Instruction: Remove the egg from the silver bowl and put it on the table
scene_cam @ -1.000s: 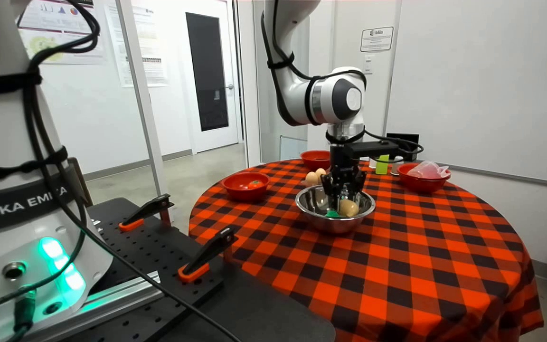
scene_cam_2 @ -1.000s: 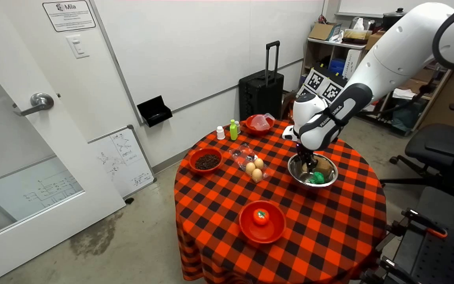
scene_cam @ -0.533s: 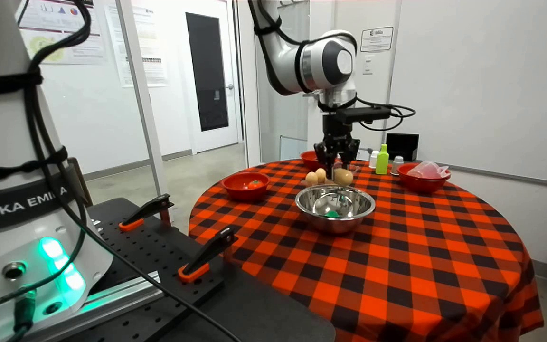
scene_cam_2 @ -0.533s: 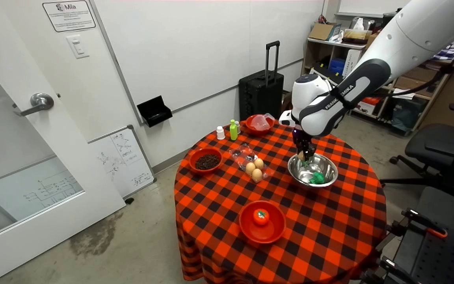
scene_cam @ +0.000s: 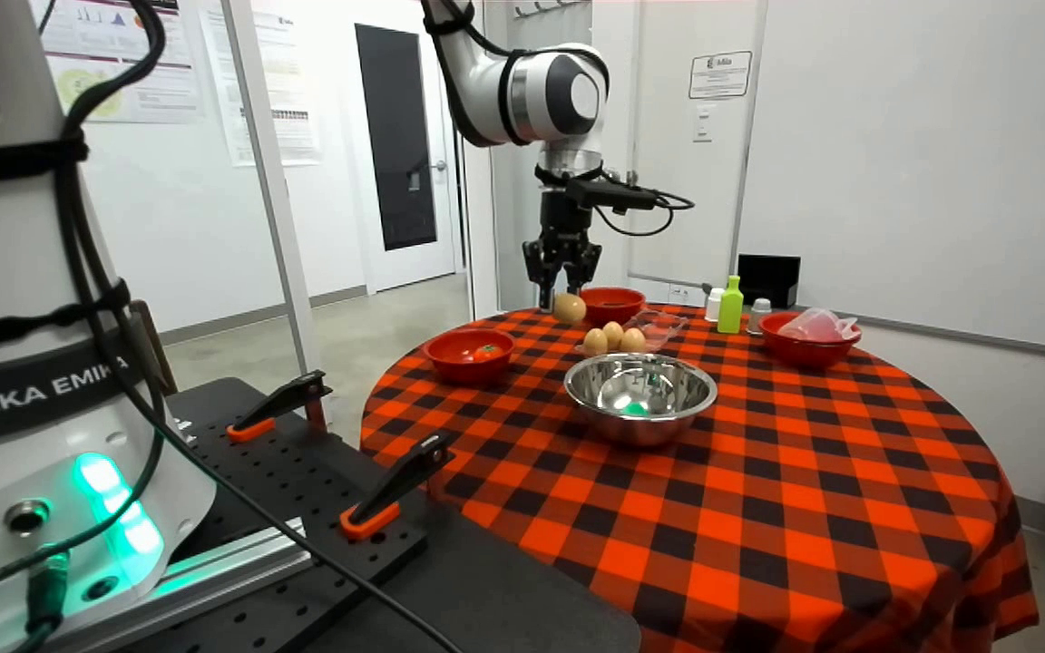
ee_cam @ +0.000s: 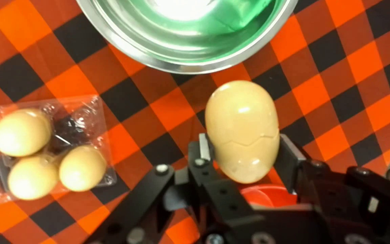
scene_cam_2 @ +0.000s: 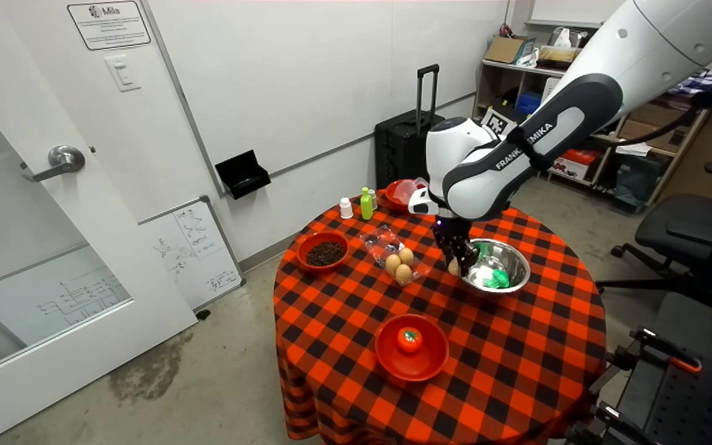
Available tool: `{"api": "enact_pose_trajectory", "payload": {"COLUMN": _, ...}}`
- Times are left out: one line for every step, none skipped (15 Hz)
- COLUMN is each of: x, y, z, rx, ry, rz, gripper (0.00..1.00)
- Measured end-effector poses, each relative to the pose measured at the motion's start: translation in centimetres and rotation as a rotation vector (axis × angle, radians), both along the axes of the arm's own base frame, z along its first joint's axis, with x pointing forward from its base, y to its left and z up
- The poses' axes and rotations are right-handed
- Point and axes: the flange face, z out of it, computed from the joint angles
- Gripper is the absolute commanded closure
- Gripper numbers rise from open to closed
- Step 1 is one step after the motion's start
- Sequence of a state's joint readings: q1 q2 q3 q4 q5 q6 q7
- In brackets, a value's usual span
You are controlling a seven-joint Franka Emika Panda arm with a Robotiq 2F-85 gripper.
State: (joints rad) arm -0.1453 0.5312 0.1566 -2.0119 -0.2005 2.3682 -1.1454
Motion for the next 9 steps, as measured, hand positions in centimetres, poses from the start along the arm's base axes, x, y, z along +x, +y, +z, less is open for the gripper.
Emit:
{"api": "enact_pose_trajectory", "payload": {"x": -0.1, "y": 1.0, "z": -0.1, "rx": -0.002, "ry": 0.019, "rz": 0.017, "gripper": 0.77}}
{"api": "enact_pose_trajectory", "payload": {"x": -0.3, "y": 1.8, "z": -0.4, "rx": -0.005, "ry": 0.040, "rz": 0.030, "gripper": 0.77}}
{"api": "enact_pose_trajectory", "payload": {"x": -0.4, "y": 2.4, "z": -0.7, "rx": -0.008, "ry": 0.060, "rz": 0.040, "gripper": 0.77}}
{"api": "enact_pose_trajectory", "payload": {"x": -0.4, "y": 2.8, "z": -1.2, "rx": -0.010, "ry": 0.079, "rz": 0.046, "gripper": 0.77}}
{"api": "enact_pose_trajectory", "payload": {"x": -0.4, "y": 3.0, "z": -1.8, "rx": -0.010, "ry": 0.095, "rz": 0.051, "gripper": 0.77}}
{"api": "enact_pose_trajectory", "payload": {"x": -0.4, "y": 3.2, "z": -2.5, "rx": -0.010, "ry": 0.104, "rz": 0.054, "gripper": 0.77}}
{"api": "enact_pose_trajectory", "payload": {"x": -0.2, "y": 3.3, "z": -3.2, "rx": -0.009, "ry": 0.109, "rz": 0.055, "gripper": 0.77}}
{"api": "enact_pose_trajectory", "payload": {"x": -0.1, "y": 3.2, "z": -4.0, "rx": -0.012, "ry": 0.112, "rz": 0.058, "gripper": 0.77}}
{"api": "enact_pose_trajectory", "payload": {"x": 0.1, "y": 3.1, "z": -4.8, "rx": -0.016, "ry": 0.113, "rz": 0.059, "gripper": 0.77}}
